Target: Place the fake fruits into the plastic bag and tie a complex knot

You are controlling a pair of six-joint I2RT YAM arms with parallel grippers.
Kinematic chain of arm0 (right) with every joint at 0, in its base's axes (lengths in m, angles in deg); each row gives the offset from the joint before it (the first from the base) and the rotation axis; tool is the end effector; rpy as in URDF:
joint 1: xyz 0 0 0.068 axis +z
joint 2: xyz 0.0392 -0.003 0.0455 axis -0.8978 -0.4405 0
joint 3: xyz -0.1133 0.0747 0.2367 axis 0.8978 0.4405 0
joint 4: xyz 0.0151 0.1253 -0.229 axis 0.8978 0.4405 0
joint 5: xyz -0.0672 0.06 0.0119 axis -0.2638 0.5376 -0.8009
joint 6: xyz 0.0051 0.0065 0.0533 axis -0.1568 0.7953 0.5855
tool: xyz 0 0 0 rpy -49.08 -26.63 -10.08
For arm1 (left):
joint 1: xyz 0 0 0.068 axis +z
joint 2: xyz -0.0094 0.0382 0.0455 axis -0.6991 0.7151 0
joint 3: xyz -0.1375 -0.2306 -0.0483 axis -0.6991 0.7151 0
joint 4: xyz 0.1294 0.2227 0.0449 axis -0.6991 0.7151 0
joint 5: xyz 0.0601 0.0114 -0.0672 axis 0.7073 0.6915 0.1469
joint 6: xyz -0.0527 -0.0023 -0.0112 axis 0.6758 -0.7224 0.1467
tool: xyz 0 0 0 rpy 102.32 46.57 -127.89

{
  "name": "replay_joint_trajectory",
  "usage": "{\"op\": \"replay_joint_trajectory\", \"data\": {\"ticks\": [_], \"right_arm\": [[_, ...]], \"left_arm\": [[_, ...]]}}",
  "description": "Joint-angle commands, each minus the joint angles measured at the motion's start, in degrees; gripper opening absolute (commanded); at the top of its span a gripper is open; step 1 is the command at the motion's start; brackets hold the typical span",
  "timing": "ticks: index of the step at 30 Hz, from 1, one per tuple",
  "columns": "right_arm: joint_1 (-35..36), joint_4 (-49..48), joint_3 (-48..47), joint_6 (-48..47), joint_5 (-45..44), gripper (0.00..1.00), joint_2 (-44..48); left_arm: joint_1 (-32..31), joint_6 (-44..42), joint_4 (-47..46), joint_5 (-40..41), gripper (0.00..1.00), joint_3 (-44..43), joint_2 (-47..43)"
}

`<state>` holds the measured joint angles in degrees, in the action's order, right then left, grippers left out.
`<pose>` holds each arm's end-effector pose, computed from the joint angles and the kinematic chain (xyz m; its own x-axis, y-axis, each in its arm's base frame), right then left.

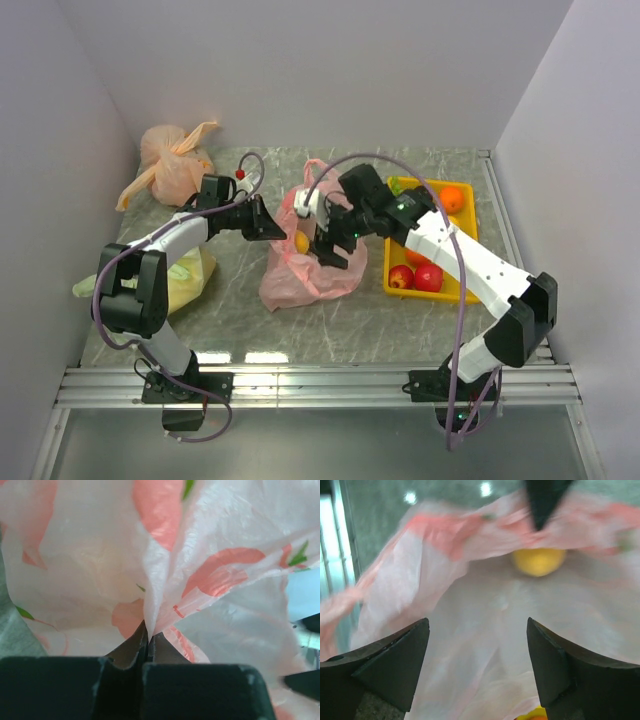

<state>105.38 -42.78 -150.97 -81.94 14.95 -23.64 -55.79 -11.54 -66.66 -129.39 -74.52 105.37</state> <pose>0.2338 0.2284 0.3550 0.0163 -0.6578 -0.7530 -0.9876 0.1071 -0.1149 0.3344 -0.0946 0.2178 -0.9170 -0.1265 -0.3783 0.2495 0.5580 -0.7915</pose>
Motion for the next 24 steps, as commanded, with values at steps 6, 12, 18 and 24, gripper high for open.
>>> {"op": "replay_joint_trajectory", "data": {"ticks": [6,12,18,24], "right_arm": [[6.3,-2.7,11.73,-7.17,-5.41,0.87,6.03],[-5.9,-5.44,7.52,4.51,-6.49,0.93,9.8],[-23.66,-3.25,9.61,12.17,-2.08,0.97,16.22],[-30.79,3.69,22.7,12.79,-6.9,1.0,16.94]], "left_arm": [[0.37,6.86,-6.74,0.55,0.0,0.72,0.18],[0.63,1.85,-4.02,1.07,0.0,0.28,-0.96],[0.63,-1.14,-2.26,0.99,0.0,-0.07,-1.4],[0.63,-1.14,-2.61,1.25,0.0,0.37,-1.75]]}}
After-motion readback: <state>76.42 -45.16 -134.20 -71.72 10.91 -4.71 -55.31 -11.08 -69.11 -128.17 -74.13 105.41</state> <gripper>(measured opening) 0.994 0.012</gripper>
